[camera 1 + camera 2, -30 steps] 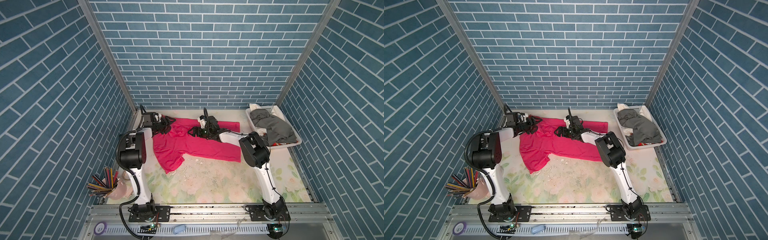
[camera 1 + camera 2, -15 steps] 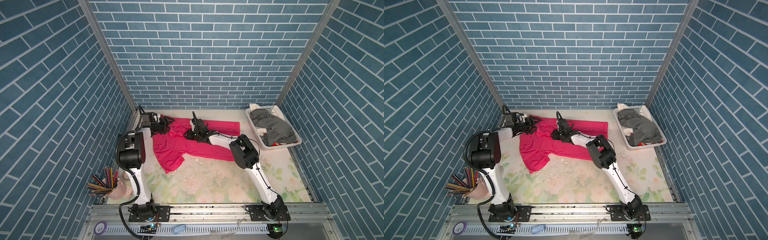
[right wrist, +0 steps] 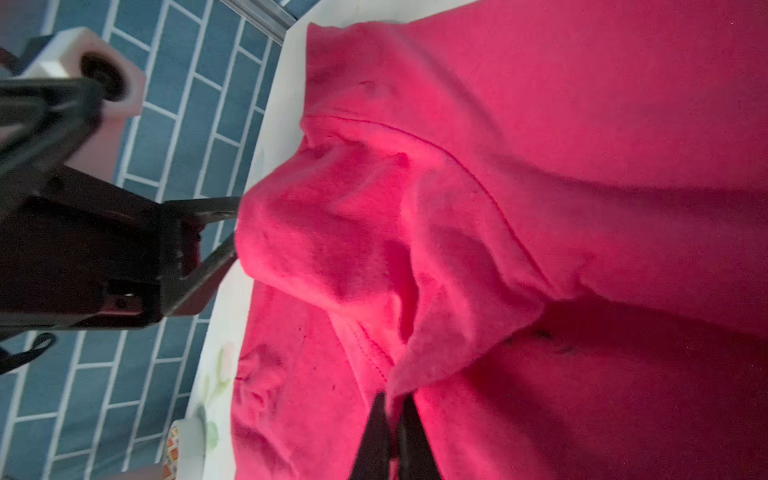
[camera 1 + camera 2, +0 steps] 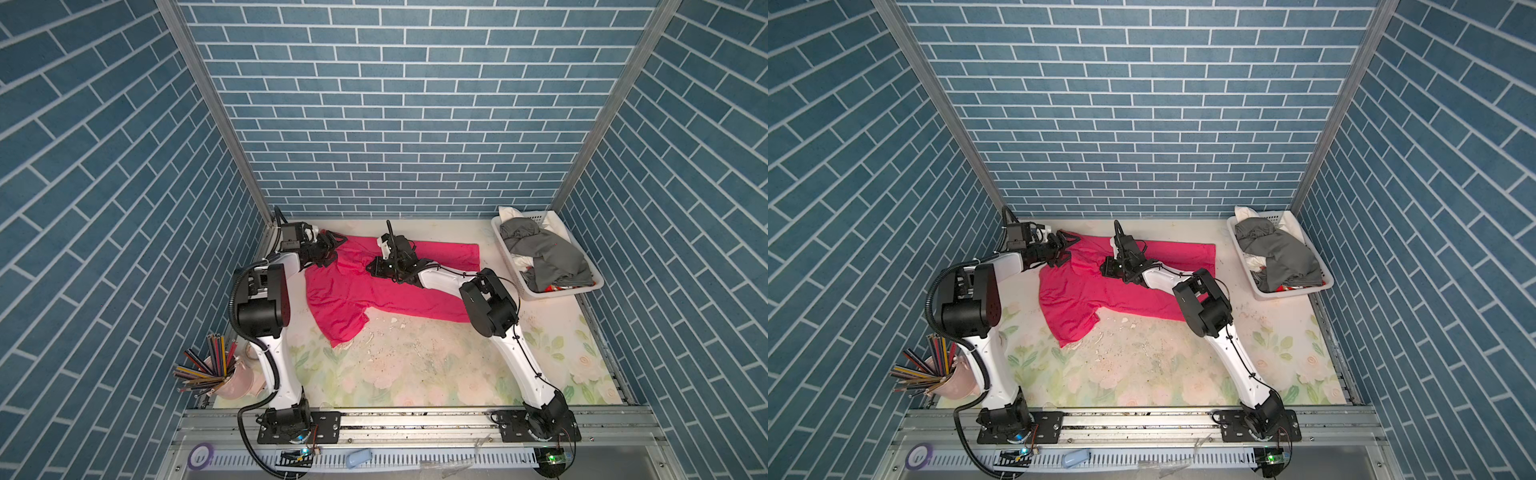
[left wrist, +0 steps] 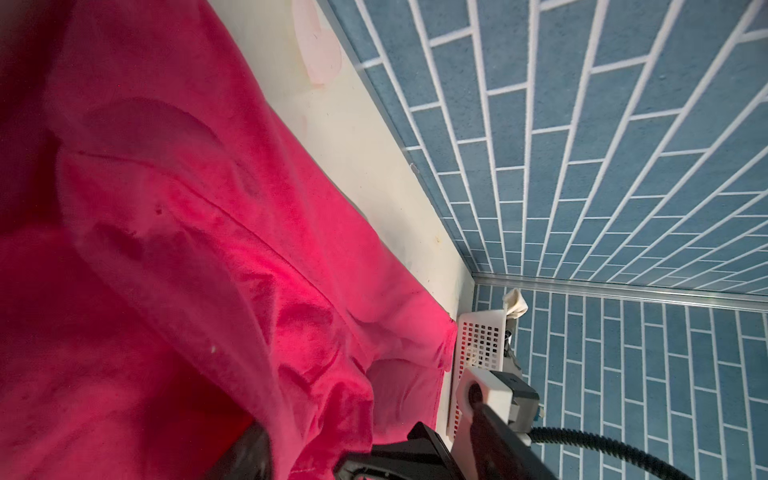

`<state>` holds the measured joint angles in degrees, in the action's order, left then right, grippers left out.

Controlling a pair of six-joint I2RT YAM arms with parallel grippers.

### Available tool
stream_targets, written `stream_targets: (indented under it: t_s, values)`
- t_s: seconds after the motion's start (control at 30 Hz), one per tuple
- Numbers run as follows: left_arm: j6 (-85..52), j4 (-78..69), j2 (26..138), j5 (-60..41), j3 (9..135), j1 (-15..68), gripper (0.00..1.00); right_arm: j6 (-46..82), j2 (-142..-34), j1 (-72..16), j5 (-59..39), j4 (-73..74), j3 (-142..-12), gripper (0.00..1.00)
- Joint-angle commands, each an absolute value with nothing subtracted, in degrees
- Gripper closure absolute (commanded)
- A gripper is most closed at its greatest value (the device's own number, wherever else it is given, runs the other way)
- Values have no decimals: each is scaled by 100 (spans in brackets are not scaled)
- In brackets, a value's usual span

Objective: Fold and stack the t-shirts

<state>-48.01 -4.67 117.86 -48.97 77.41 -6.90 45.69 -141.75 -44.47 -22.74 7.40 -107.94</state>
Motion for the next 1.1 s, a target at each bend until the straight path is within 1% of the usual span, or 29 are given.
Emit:
stream_targets:
  t_s: [0.0, 0.2, 0.47, 0.57, 0.8, 0.93, 1.07]
  values:
    - [-4389, -23, 11830, -4721, 7742, -743, 24, 4997, -13850, -4465, -2785, 1105, -10918, 94]
    - [-3433, 1008, 11968, -4053, 8034, -800, 23, 5153, -13766, -4460, -2939, 1239, -10869, 91]
    - [-3096, 766, 12144, -3945, 7960, -775, 23, 5363, -13775, -4428, -3113, 1477, -10813, 89]
    - [-2959, 843, 12241, -3881, 8085, -738, 23, 5506, -13751, -4414, -3244, 1705, -10735, 92]
    - [-3161, 460, 12146, -4229, 7724, -679, 22, 5914, -13658, -4356, -3562, 2232, -10595, 92]
    - [-3159, 538, 12207, -4326, 7723, -590, 22, 6127, -13671, -4302, -3611, 2461, -10541, 91]
    - [-3408, 259, 12167, -4612, 7559, -567, 21, 6264, -13713, -4256, -3592, 2578, -10483, 86]
